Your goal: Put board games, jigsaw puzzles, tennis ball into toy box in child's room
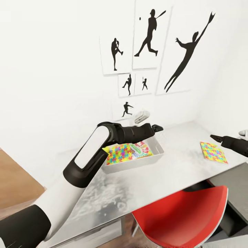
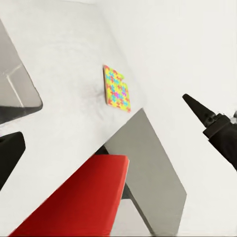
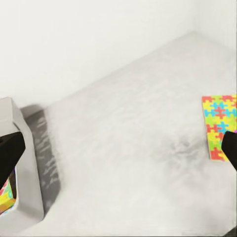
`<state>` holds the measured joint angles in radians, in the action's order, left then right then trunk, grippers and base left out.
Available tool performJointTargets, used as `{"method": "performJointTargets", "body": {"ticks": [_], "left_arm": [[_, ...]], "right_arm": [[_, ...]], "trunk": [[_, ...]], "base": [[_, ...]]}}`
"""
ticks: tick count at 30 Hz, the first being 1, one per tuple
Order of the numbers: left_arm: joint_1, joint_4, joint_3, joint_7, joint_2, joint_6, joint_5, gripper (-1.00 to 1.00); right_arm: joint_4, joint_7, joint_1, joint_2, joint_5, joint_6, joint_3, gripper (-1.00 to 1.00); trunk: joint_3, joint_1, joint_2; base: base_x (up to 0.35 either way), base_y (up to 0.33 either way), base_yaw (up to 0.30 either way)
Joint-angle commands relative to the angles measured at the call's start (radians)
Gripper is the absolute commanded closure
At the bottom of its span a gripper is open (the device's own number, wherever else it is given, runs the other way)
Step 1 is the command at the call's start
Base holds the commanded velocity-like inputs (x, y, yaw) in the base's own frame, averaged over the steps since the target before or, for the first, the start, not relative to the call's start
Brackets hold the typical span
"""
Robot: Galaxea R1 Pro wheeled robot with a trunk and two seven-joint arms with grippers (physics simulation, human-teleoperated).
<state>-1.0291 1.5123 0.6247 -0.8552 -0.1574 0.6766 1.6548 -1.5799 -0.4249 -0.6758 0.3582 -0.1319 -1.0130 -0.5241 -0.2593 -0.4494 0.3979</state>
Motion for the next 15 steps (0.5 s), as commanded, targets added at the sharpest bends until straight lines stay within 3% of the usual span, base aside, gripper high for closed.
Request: {"method": "performJointTargets", "body": {"ticks": [1,6,12,15], "left_arm": [[0.0,0.001,0.006,-0.013,-0.001,-0.001,0.008,-1.0],[0.015,-0.001,0.021,-0.018,0.006,-0.013,0.021,-1.0],[0.033,0.004,-0.007,-0.007,0.012,-0.009,0.03,-1.0],[0.045,0.013,-0.017,0.003,0.014,-0.008,0.033,-1.0]], "right_arm": [[-0.002,0.001,0.0,0.001,-0.006,-0.008,0.0,-1.0],[-0.005,-0.003,0.008,0.003,-0.004,-0.034,0.0,-1.0],[-0.023,-0.006,0.039,0.008,-0.002,-0.034,-0.009,-1.0],[-0.028,-0.008,0.053,0.034,-0.005,-0.034,-0.02,-1.0]], "trunk": [[-0.002,-0.001,0.002],[-0.002,-0.001,0.002],[-0.002,-0.001,0.002],[-0.002,-0.001,0.002]], "base": [[0.0,0.0,-0.294],[0.0,0.0,-0.295],[0.0,0.0,-0.297],[0.0,0.0,-0.298]]}}
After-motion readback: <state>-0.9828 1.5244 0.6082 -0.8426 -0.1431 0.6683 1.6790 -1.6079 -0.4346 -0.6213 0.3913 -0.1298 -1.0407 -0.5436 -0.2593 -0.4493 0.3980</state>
